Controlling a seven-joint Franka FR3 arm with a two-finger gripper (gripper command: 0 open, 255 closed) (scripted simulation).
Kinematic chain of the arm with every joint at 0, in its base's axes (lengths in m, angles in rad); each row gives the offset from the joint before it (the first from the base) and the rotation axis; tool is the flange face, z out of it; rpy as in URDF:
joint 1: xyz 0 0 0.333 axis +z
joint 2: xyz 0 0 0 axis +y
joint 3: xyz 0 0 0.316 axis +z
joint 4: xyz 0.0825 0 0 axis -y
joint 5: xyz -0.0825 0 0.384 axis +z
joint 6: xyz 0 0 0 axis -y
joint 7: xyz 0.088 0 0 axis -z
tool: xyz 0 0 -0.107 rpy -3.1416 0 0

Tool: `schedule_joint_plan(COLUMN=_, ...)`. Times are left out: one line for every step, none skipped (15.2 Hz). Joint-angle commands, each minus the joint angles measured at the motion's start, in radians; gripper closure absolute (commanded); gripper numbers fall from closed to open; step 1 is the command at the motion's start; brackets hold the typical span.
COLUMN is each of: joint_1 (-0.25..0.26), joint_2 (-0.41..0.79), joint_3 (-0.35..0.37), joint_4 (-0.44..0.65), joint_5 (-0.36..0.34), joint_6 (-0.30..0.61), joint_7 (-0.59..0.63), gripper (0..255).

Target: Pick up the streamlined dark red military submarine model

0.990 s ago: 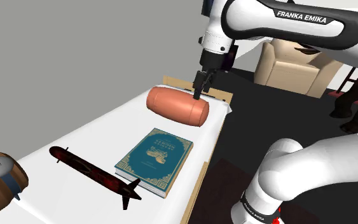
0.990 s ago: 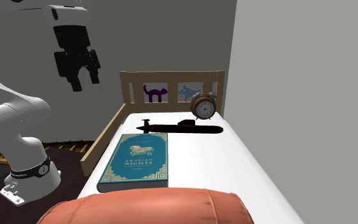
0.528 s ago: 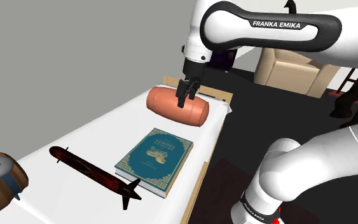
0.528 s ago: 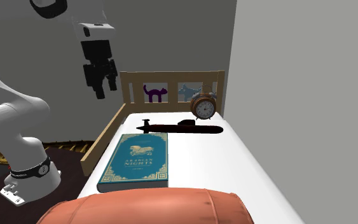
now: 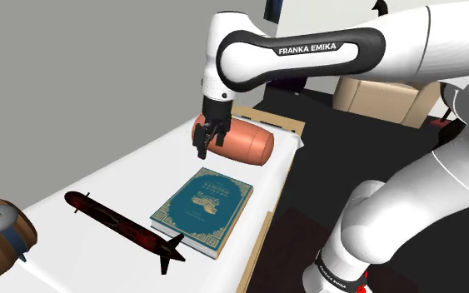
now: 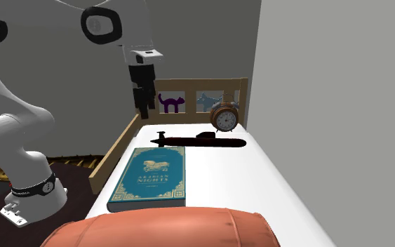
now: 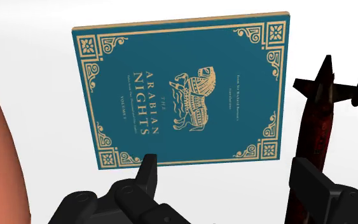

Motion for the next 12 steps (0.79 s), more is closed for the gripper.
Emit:
schedule_joint_plan(joint_1=0.009, joint_2=0.054, joint_3=0.028, joint_4=0.008, joint_5=0.003, joint_6=0.042, joint_7=0.025, gripper=0)
schedule_joint_plan(joint_1=0.013, joint_2=0.086, joint_3=0.041, joint_4=0.02, joint_5=0.002, joint_6=0.06, joint_7=0.039, gripper=0)
schedule_joint_plan(joint_1=0.016, joint_2=0.118, joint_3=0.054, joint_4=0.034, joint_5=-0.001, joint_6=0.076, joint_7=0.052, gripper=0)
schedule_joint_plan(joint_1=0.02, joint_2=0.151, joint_3=0.067, joint_4=0.048, joint_5=-0.004, joint_6=0.092, joint_7=0.066, gripper=0)
schedule_joint_plan(joint_1=0.023, joint_2=0.185, joint_3=0.08, joint_4=0.064, joint_5=-0.009, joint_6=0.107, joint_7=0.08, gripper=0)
schedule_joint_plan(joint_1=0.027, joint_2=0.219, joint_3=0.092, joint_4=0.081, joint_5=-0.015, joint_6=0.122, joint_7=0.095, gripper=0)
schedule_joint_plan(joint_1=0.032, joint_2=0.254, joint_3=0.103, joint_4=0.099, joint_5=-0.023, joint_6=0.136, joint_7=0.11, gripper=0)
schedule_joint_plan(joint_1=0.036, joint_2=0.289, joint_3=0.114, joint_4=0.118, joint_5=-0.031, joint_6=0.149, joint_7=0.126, gripper=0)
schedule_joint_plan(joint_1=0.041, joint_2=0.325, joint_3=0.125, joint_4=0.138, joint_5=-0.041, joint_6=0.161, joint_7=0.141, gripper=0)
schedule_joint_plan(joint_1=0.047, joint_2=0.361, joint_3=0.134, joint_4=0.16, joint_5=-0.051, joint_6=0.172, joint_7=0.157, gripper=0)
schedule_joint_plan(joint_1=0.053, joint_2=0.398, joint_3=0.143, joint_4=0.182, joint_5=-0.063, joint_6=0.182, joint_7=0.174, gripper=0)
schedule_joint_plan(joint_1=0.061, joint_2=0.435, joint_3=0.151, joint_4=0.206, joint_5=-0.076, joint_6=0.191, joint_7=0.19, gripper=0)
